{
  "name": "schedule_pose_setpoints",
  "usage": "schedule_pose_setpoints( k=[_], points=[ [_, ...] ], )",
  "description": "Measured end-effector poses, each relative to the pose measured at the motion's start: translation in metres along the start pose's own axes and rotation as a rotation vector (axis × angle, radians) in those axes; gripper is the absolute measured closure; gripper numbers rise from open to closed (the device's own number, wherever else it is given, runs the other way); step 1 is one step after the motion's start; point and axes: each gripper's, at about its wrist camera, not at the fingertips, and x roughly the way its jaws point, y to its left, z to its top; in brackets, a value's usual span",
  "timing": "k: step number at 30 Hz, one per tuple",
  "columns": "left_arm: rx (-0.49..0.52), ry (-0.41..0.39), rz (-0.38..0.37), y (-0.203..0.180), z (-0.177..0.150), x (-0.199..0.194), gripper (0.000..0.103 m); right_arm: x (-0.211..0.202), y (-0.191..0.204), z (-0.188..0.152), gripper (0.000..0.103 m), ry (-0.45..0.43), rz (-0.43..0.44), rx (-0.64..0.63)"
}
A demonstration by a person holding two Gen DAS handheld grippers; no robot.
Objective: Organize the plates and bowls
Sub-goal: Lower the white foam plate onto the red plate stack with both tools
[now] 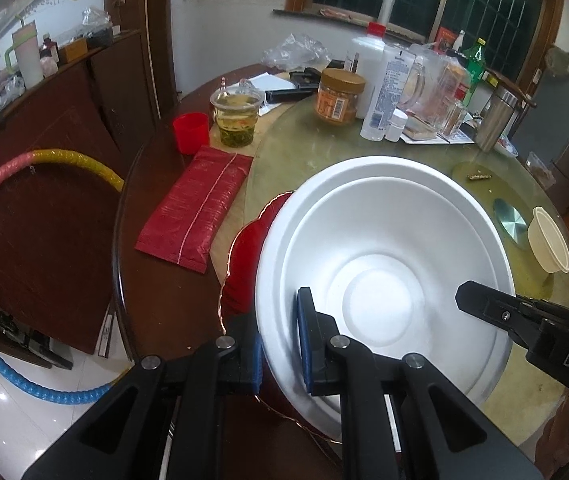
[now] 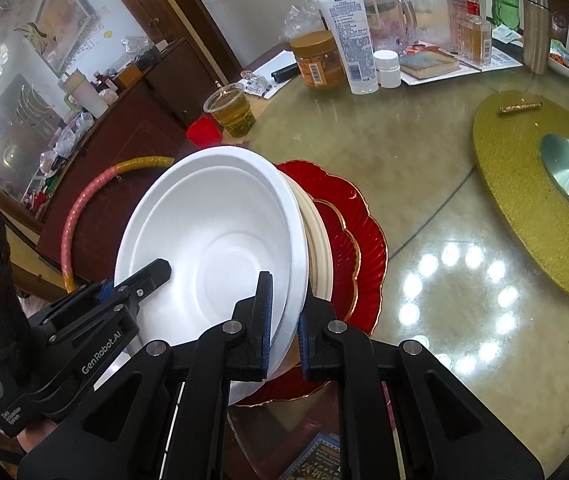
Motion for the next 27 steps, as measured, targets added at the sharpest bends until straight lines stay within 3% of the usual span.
schedule_pose_setpoints(
  k=[14,27],
  points=[
    [0.021,0.033,0.019,-0.001,0.009,0.002,0.089,0.004,-0.007,0.009,0.09,0.071,0.051,0.022],
    [0.049,0.022,0.038,-0.007,0.014,-0.003,0.088,-0.003,-0.015,0.013,0.087,0.084,0.11,0.053]
  ],
)
